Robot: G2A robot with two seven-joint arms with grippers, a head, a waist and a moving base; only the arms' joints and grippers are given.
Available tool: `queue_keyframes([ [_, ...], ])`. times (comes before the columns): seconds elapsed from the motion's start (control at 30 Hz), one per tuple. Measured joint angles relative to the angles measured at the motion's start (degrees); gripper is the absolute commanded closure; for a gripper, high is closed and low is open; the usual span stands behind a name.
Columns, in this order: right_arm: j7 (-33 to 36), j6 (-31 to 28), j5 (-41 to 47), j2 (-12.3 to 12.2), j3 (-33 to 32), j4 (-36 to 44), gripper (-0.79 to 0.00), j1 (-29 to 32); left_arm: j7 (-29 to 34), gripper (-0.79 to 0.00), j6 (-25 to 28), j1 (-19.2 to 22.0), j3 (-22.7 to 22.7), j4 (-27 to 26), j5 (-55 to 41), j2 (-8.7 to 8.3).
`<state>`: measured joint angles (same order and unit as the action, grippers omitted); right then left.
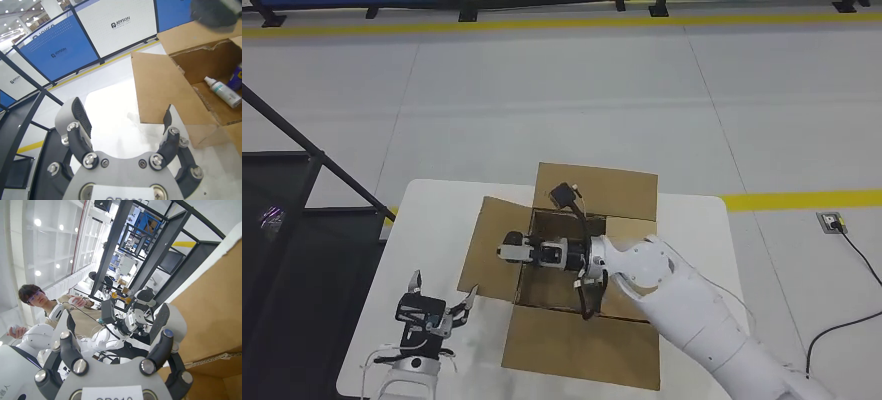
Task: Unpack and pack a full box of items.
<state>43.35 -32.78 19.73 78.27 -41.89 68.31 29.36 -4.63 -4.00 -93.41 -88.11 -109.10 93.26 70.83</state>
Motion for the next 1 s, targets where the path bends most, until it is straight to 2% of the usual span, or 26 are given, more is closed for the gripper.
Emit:
queue_keyframes([
  [0.13,-1.9,0.0,-7.2,-2.9,-6.2,11.2,-0.785,7.8,0.9,-0.785,1.1,0.8,-0.8,2.3,-0.7,-0.03],
  [0.27,-3.0,2.5,-14.8,-5.5,-13.2,24.5,-0.785,18.0,1.3,-0.785,2.0,1.9,-0.9,4.2,-0.4,-0.04],
  [0.33,-3.2,2.9,-16.4,-5.7,-14.2,27.0,-0.785,20.2,1.4,-0.785,2.4,2.1,-0.9,4.5,-0.1,-0.05],
  [0.43,-3.1,2.7,-15.1,-5.6,-13.5,25.4,-0.785,18.6,0.9,-0.785,2.9,2.1,-1.2,4.0,1.2,-0.13],
  [0.63,-3.7,2.1,-14.0,-5.7,-13.6,25.0,-0.785,19.6,-1.6,-0.785,1.4,-1.3,-4.1,-3.4,5.9,-0.46],
  [0.8,-2.3,-4.6,-13.3,-6.2,-15.2,24.2,-0.785,22.2,-2.0,-0.785,-0.4,-4.5,-4.8,-12.2,9.1,-0.42],
  [0.9,-3.7,-8.9,-15.4,-6.9,-18.3,26.4,-0.785,25.0,-2.1,-0.785,2.5,-5.2,-4.7,-17.4,7.0,-0.44],
  [1.0,-6.2,-13.5,-19.0,-7.9,-23.2,30.2,-0.785,29.8,0.4,-0.785,8.0,-3.8,-3.6,-21.5,5.2,-0.60],
])
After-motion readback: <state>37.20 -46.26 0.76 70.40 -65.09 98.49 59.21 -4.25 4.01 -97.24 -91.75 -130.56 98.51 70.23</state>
